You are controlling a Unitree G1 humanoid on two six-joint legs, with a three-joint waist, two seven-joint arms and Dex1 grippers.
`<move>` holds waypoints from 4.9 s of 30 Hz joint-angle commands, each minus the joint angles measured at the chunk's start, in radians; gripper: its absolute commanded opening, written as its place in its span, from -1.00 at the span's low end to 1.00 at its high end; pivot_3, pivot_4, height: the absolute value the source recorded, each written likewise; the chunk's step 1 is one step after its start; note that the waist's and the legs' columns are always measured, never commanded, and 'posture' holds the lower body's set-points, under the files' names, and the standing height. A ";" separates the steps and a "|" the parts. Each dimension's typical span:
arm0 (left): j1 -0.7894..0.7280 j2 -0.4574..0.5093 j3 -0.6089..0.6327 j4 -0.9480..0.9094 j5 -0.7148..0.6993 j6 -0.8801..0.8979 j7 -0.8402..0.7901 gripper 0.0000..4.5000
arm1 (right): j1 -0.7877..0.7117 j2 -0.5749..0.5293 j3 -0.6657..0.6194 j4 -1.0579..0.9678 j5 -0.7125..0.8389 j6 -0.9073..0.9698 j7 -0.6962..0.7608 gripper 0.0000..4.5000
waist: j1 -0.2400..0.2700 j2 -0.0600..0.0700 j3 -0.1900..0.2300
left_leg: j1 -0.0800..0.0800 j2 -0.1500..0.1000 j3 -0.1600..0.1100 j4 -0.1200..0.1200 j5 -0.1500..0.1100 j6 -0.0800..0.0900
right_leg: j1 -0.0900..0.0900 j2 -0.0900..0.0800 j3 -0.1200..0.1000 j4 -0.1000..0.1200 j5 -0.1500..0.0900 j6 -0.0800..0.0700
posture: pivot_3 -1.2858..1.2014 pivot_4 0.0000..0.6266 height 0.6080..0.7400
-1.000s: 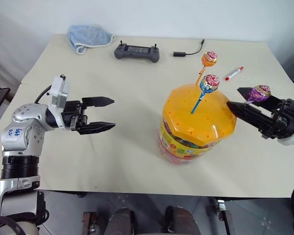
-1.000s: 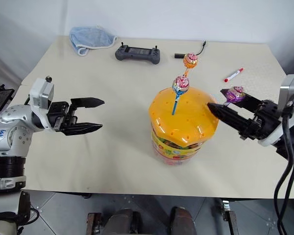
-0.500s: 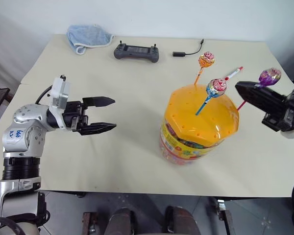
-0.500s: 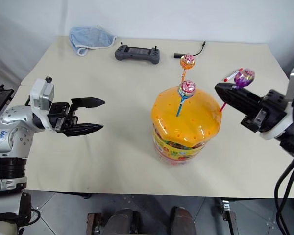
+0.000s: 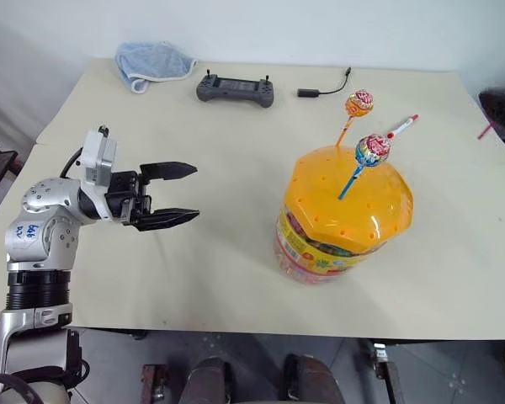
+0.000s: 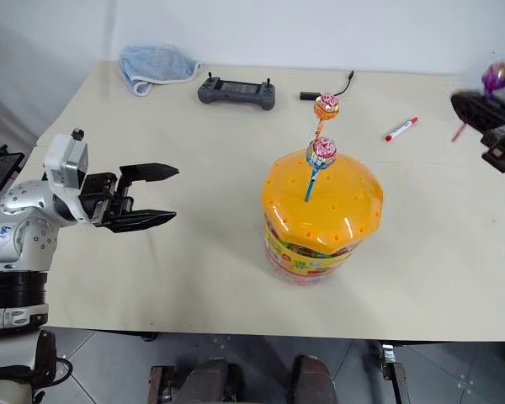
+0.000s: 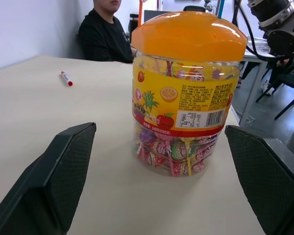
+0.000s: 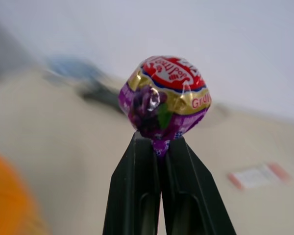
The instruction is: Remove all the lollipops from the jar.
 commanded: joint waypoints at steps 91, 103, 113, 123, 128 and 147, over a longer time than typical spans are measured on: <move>-0.155 0.033 0.005 0.035 -0.056 0.032 -0.082 1.00 | -0.596 0.130 0.182 -0.162 0.047 0.015 0.283 -0.99 | -0.001 0.001 0.000 | -0.003 -0.001 -0.001 0.002 0.000 0.000 | -0.002 0.000 -0.001 0.000 0.001 0.001 | 0.03 -0.52 1.00; -0.123 0.029 0.020 0.003 -0.069 0.039 -0.066 1.00 | -0.198 -0.099 0.179 0.297 -0.339 0.047 0.294 -0.99 | -0.008 0.000 -0.001 | -0.003 -0.001 0.001 0.001 -0.001 0.001 | -0.003 -0.001 0.000 0.000 0.001 0.001 | 0.03 -0.52 1.00; -0.065 0.010 0.029 -0.063 -0.089 0.055 -0.018 1.00 | -0.336 0.129 0.384 0.772 -0.624 -0.121 0.224 -0.99 | -0.036 0.001 0.000 | -0.003 -0.001 0.001 0.001 -0.001 0.001 | -0.003 -0.001 0.000 0.000 0.001 0.001 | 0.03 -0.52 1.00; -0.021 0.010 0.050 -0.122 -0.111 0.070 0.024 1.00 | -0.507 0.249 0.404 1.094 -0.765 -0.265 0.213 -0.67 | -0.050 0.002 0.000 | -0.003 -0.001 -0.001 0.000 -0.001 0.001 | -0.003 -0.001 -0.001 0.000 0.001 0.001 | 0.03 -0.52 1.00; -0.006 0.012 0.054 -0.139 -0.120 0.072 0.035 1.00 | -0.474 0.232 0.378 0.995 -0.748 -0.217 0.292 0.05 | -0.052 0.002 0.000 | -0.003 -0.001 -0.001 0.000 -0.001 0.001 | -0.003 -0.001 -0.001 0.000 0.001 0.001 | 0.03 -0.52 1.00; -0.093 -0.009 0.013 -0.035 -0.093 0.030 -0.025 1.00 | -0.102 0.006 -0.123 -0.003 -0.297 0.223 0.573 0.99 | -0.022 0.002 0.000 | -0.006 -0.001 -0.002 0.002 -0.001 0.001 | -0.003 -0.001 -0.002 0.000 0.001 0.001 | 0.03 -0.52 1.00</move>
